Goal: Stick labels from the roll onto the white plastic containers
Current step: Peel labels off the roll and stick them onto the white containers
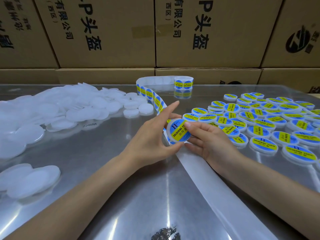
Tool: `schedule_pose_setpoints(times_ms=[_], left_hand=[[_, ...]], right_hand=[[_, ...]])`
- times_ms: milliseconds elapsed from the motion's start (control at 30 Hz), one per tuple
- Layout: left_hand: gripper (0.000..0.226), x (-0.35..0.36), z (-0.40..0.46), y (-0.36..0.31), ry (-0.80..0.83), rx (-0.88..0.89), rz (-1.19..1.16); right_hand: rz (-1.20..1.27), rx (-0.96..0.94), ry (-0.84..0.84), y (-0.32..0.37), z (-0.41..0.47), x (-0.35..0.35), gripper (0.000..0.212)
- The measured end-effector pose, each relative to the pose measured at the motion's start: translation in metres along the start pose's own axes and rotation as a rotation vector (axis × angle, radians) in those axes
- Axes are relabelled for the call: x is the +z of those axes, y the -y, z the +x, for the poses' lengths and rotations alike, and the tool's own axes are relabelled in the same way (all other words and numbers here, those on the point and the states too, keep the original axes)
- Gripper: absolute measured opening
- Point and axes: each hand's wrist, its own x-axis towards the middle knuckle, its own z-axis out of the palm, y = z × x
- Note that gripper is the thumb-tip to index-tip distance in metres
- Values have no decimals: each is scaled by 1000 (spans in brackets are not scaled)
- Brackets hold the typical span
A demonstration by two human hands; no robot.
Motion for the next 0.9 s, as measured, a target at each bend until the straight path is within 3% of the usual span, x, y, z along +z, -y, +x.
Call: schedule_pose_setpoints(times_ms=[367, 667, 900], left_hand=[[88, 0, 0, -5, -10, -1, -8], [90, 1, -1, -14, -81, -40, -67], [91, 2, 0, -16, -89, -35, -62]], right_hand=[[19, -21, -24, 0, 0, 2, 8], [8, -152, -122, -7, -2, 6, 4], [-24, -200, -101, -8, -3, 7, 5]])
